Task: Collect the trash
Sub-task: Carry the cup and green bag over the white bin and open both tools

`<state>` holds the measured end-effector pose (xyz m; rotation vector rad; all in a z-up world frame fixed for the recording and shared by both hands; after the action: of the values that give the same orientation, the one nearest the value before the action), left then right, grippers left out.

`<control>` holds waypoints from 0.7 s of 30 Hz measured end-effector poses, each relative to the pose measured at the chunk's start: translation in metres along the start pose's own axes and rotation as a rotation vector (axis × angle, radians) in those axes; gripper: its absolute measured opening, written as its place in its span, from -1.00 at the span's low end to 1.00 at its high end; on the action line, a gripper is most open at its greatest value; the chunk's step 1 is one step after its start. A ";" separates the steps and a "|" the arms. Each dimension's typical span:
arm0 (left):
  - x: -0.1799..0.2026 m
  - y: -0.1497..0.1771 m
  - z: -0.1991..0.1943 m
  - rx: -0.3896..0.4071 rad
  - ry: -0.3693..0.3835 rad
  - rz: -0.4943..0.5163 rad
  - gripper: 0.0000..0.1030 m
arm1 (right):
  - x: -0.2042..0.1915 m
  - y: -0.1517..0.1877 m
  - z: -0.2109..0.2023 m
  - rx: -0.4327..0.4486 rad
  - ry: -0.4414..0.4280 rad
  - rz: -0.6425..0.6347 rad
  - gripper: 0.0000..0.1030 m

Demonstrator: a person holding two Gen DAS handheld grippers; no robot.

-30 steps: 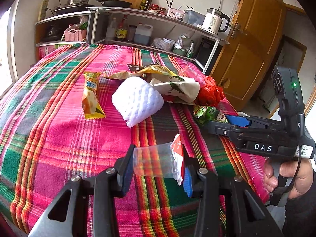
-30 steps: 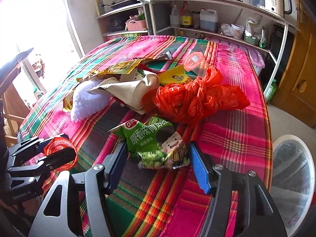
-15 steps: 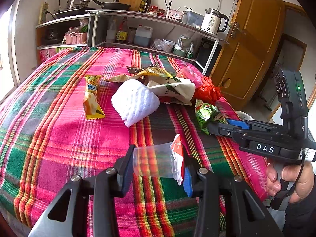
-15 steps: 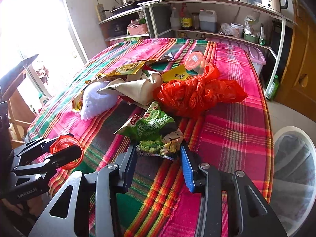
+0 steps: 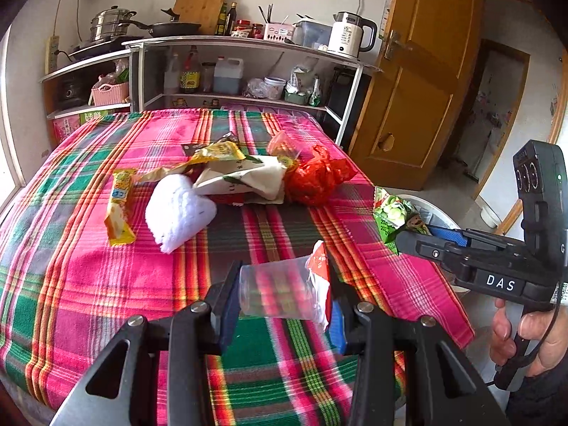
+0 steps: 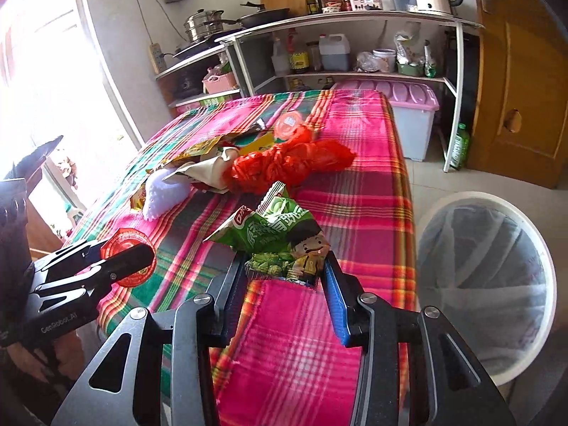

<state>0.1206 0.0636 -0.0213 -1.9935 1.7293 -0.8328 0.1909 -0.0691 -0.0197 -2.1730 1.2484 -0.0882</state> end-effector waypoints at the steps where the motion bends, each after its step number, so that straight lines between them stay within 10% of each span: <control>1: 0.007 -0.003 0.002 0.001 0.006 0.012 -0.16 | 0.006 0.003 -0.005 0.007 0.007 0.013 -0.18; 21: 0.157 -0.043 0.060 -0.047 0.185 0.254 -0.16 | 0.149 0.054 -0.063 0.075 0.203 0.290 -0.17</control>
<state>0.2034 -0.0889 -0.0101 -1.7206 2.0705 -0.9190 0.2101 -0.2380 -0.0338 -1.9341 1.6357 -0.2362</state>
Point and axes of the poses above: each gripper's, at about its wrist camera, not at the fingertips, and z roughly the way its jaws point, x to its right, y to its underside, the point moved 4 cm from there along z, roughly the way its jaws point, and after that the axes turned 10 degrees about -x, right-handed, at the moved point
